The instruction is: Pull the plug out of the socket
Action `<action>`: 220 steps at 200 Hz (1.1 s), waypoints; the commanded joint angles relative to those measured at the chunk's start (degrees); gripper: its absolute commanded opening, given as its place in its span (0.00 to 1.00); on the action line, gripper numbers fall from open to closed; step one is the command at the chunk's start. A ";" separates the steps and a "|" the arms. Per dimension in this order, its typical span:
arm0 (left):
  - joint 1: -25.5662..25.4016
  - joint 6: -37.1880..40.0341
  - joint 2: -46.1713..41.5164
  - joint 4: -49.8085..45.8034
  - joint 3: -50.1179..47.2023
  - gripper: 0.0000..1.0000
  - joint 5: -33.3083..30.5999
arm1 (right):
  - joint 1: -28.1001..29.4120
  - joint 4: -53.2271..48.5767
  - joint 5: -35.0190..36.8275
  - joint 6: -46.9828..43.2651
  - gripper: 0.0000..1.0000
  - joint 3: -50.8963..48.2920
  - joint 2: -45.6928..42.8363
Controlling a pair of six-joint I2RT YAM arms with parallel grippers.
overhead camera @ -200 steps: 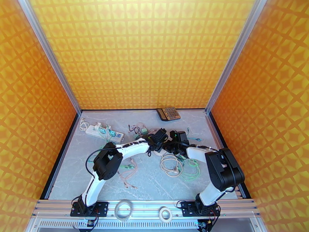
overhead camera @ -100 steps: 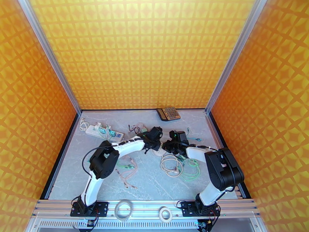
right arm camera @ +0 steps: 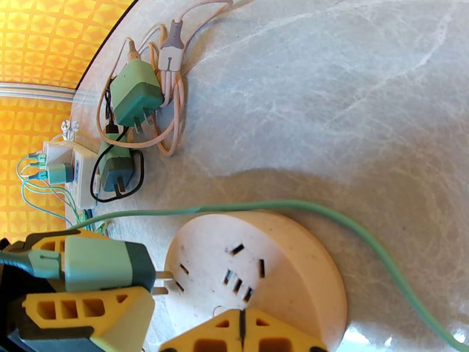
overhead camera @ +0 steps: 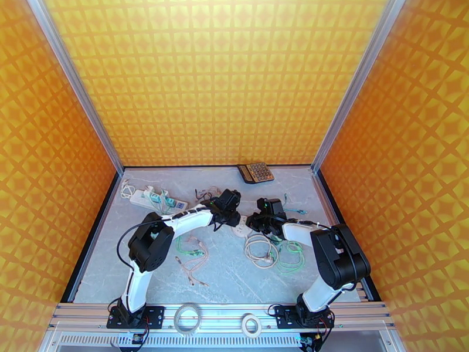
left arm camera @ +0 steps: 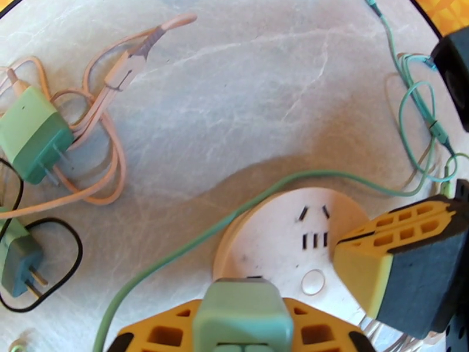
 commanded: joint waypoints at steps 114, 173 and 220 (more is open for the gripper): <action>0.55 3.13 1.56 -11.65 1.51 0.07 -20.32 | -0.45 -7.42 6.75 -1.17 0.00 -1.34 2.72; -1.02 2.33 3.01 -10.80 1.89 0.25 -19.23 | -0.43 -8.11 6.53 -1.36 0.00 -1.24 1.94; -1.21 0.55 1.38 -9.14 1.01 0.51 -13.81 | -0.42 -8.81 6.39 -1.71 0.00 -1.07 0.32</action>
